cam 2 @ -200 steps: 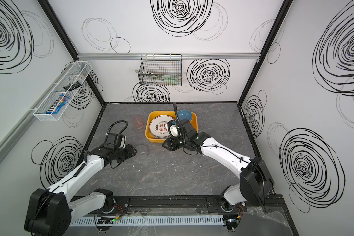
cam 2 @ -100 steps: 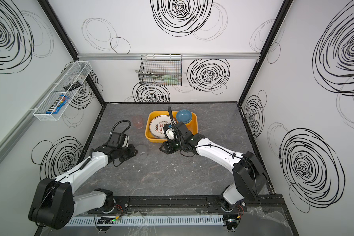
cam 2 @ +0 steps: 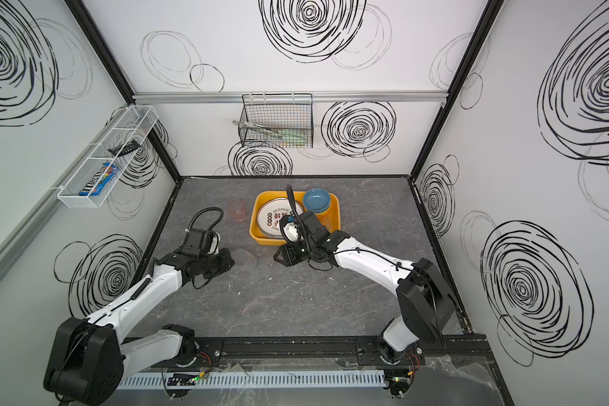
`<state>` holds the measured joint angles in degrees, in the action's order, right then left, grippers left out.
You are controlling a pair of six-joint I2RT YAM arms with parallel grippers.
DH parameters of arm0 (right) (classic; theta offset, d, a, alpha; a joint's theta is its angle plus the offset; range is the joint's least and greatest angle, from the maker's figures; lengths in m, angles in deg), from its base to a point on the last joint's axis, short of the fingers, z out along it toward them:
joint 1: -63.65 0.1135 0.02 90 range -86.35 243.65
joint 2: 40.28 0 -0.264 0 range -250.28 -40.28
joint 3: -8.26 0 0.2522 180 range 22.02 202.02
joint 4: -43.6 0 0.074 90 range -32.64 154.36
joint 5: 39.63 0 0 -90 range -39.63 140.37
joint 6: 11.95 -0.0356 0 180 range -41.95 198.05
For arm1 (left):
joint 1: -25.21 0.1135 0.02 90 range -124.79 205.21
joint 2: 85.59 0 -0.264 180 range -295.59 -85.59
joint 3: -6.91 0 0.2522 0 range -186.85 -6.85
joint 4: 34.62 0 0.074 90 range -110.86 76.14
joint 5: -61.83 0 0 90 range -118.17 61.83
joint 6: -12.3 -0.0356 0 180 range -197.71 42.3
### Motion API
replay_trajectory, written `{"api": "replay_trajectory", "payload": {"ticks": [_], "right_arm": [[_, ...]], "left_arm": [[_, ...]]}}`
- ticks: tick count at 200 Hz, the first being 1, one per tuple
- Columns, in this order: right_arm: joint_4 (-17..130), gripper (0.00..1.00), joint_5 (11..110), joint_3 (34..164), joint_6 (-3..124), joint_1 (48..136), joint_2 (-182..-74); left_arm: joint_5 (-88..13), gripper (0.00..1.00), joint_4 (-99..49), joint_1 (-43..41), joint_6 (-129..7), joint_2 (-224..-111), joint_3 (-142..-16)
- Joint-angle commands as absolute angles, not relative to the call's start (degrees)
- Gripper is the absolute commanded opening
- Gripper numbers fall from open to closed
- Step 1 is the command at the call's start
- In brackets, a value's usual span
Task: Place the mixed dishes into the plastic bin
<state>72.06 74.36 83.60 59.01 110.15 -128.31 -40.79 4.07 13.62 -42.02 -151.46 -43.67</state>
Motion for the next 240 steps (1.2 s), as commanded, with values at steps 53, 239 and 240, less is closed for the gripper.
{"api": "replay_trajectory", "payload": {"ticks": [53, 239, 240], "right_arm": [[78.0, 0.46, 68.1, 93.1, 56.8, 112.1, -130.6], [84.4, 0.49, 65.4, 104.6, 51.3, 115.2, -139.5], [84.4, 0.49, 65.4, 104.6, 51.3, 115.2, -139.5]], "left_arm": [[-39.5, 0.05, 8.1, 8.5, -42.2, -148.8, -49.7], [-35.5, 0.06, 8.6, -1.8, -39.4, -153.2, -58.1], [-35.5, 0.06, 8.7, -1.8, -39.4, -153.2, -58.1]]}}
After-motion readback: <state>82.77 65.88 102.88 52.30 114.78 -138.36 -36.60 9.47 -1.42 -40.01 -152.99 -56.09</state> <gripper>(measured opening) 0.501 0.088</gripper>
